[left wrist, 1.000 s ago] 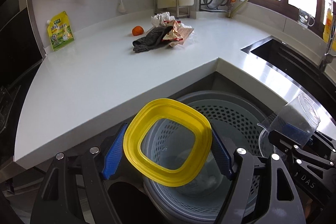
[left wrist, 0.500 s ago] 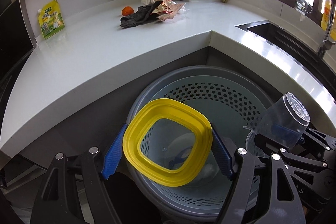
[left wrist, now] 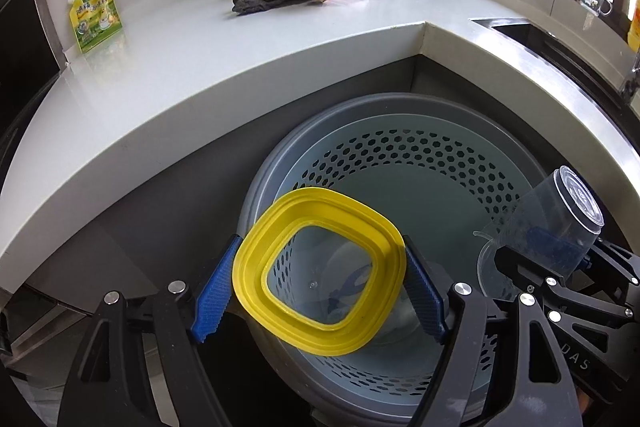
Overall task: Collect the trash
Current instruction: 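Carry the cup and yellow lid over the bin with both tools, then open both tools to drop the cup and lid into the bin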
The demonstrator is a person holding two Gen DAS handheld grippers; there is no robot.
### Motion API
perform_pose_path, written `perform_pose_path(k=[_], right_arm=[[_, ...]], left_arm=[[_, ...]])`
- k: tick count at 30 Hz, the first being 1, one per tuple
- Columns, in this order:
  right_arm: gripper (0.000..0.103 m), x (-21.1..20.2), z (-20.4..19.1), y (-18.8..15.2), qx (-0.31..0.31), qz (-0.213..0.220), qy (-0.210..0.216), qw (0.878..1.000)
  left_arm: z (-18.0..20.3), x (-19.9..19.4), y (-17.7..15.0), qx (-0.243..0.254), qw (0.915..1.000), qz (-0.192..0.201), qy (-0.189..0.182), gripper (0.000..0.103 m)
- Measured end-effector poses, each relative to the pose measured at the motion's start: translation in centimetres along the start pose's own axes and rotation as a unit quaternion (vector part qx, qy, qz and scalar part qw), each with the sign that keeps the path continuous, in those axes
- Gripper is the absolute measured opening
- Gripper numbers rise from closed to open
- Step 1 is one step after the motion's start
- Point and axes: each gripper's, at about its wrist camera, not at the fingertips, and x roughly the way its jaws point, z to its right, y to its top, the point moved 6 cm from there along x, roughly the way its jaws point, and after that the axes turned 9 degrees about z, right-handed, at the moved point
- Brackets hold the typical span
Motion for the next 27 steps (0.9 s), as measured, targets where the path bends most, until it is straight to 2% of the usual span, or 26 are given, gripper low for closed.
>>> perform_pose_path(k=[7, 14, 18, 27], right_arm=[[0.043, -0.2, 0.6, 0.2, 0.004, 0.007, -0.011, 1.000], [0.065, -1.1, 1.1, 0.7, 0.006, 0.024, -0.021, 0.999], [0.065, -1.4, 1.3, 0.9, 0.010, 0.029, -0.023, 0.999], [0.065, -1.6, 1.5, 1.0, 0.015, 0.033, -0.022, 0.999]], left_arm=[[-0.3, 0.2, -0.1, -0.008, 1.0000, -0.005, 0.001, 0.077], [-0.8, 0.0, 0.0, -0.013, 0.9999, -0.003, 0.008, 0.082], [-1.0, -0.2, 0.1, -0.018, 0.9998, 0.001, 0.011, 0.090], [-1.2, -0.5, 0.1, -0.015, 0.9998, 0.004, 0.013, 0.090]])
